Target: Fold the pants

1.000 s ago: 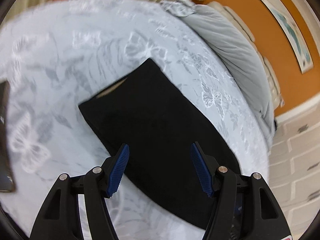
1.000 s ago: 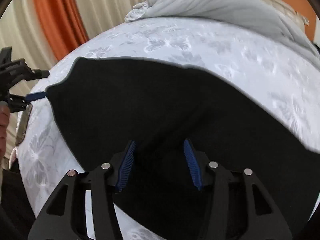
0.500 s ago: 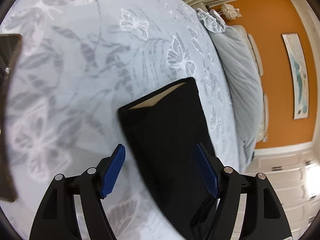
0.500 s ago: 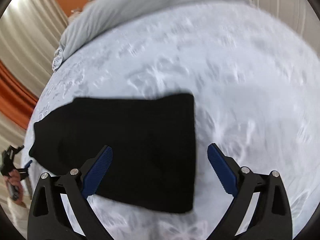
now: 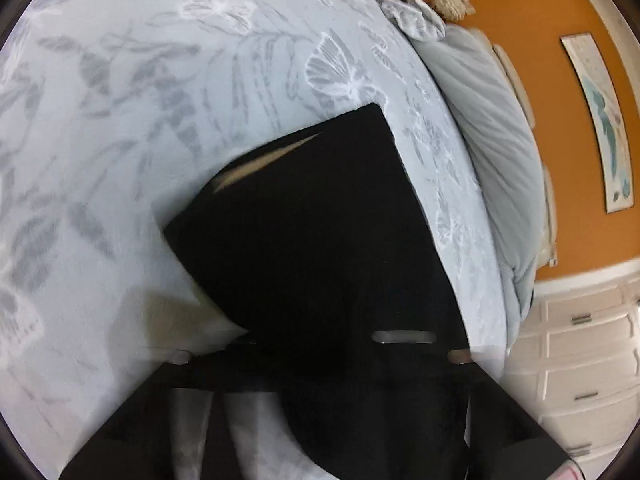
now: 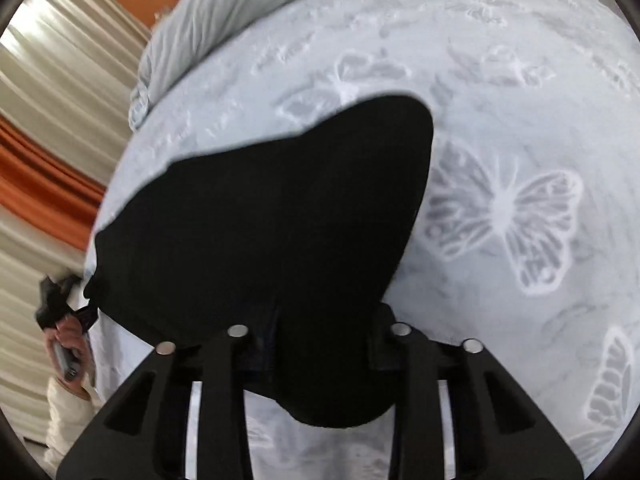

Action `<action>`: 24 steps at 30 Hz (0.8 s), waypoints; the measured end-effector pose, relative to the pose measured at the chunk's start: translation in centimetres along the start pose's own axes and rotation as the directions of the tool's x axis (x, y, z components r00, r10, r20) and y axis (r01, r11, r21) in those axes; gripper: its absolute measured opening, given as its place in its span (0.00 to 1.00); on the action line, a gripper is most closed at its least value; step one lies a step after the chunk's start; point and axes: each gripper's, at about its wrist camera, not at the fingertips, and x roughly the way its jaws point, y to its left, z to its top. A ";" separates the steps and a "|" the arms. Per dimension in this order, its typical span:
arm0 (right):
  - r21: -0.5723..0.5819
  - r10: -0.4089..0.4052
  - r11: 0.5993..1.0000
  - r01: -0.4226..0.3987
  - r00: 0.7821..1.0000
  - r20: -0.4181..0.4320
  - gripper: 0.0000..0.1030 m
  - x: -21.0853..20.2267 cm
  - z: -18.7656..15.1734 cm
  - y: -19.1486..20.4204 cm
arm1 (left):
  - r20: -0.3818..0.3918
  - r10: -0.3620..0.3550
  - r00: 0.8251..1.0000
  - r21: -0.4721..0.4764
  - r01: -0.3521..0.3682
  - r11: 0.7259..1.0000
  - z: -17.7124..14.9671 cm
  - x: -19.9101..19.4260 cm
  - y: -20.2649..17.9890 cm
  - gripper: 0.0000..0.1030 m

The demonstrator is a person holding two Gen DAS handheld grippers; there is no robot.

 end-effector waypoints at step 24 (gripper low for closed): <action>-0.437 -0.074 0.890 0.129 0.987 0.139 0.75 -5.8 -4.9 6.7 | -0.153 0.004 0.988 -0.011 -0.006 1.000 -6.4 -1.9 -0.1 0.27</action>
